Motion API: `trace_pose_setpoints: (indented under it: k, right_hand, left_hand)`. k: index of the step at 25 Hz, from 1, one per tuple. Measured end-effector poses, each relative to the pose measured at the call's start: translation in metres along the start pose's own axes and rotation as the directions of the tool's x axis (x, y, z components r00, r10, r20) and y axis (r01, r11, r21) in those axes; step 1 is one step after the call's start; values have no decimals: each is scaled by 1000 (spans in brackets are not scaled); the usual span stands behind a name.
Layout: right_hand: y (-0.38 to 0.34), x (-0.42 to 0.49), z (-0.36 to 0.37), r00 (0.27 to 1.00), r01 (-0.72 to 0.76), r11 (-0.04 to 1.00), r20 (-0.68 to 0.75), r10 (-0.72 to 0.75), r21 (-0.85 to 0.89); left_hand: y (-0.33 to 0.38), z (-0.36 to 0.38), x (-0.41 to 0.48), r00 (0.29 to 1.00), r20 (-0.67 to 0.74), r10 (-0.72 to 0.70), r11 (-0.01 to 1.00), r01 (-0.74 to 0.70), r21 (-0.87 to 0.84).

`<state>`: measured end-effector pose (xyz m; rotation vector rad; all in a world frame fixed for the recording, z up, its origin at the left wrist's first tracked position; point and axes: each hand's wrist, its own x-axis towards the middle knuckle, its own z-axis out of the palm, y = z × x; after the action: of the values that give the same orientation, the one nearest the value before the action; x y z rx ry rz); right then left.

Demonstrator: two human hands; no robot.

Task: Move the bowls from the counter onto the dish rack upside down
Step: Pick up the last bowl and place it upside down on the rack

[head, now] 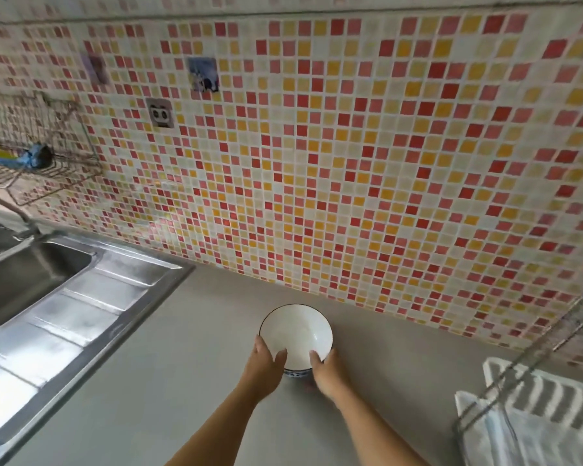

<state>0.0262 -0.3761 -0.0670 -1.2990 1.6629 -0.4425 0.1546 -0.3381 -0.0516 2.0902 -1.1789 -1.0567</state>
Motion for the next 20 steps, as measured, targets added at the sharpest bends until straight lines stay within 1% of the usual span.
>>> trace_pose_setpoints:
  k: [2,4,7,10,12,14,15,17,20]
  right_hand:
    - [0,1,-1,1000,-20,997,9,19,78]
    - [-2,-3,-8,1000,26,996,-1,-26,90]
    - [-4,-16,-22,980,198,978,-49,-195,66]
    - [-14,-42,-42,925,377,926,-59,-375,27]
    - [-24,-69,-54,864,501,865,-59,-500,7]
    - [-35,-104,-63,797,603,797,-70,-600,35]
    - [-42,-123,-66,777,629,774,-77,-625,67]
    - [-53,-153,-70,768,640,757,-101,-632,128]
    - [-72,-215,-83,742,669,699,-182,-645,251]
  left_hand:
    - [3,2,2,1000,4,-13,998,13,-53]
    - [10,-1,1,999,-8,-47,994,46,-101]
    - [28,-17,-11,998,-50,-41,983,32,-181]
    - [45,-42,-32,993,-95,69,946,-95,-311]
    - [57,-64,-53,986,-118,116,921,-151,-360]
    - [66,-86,-83,979,-135,151,890,-194,-412]
    - [72,-96,-101,971,-152,186,872,-234,-430]
    - [81,-110,-133,944,-211,253,830,-324,-453]
    - [94,-127,-189,891,-307,334,753,-448,-482]
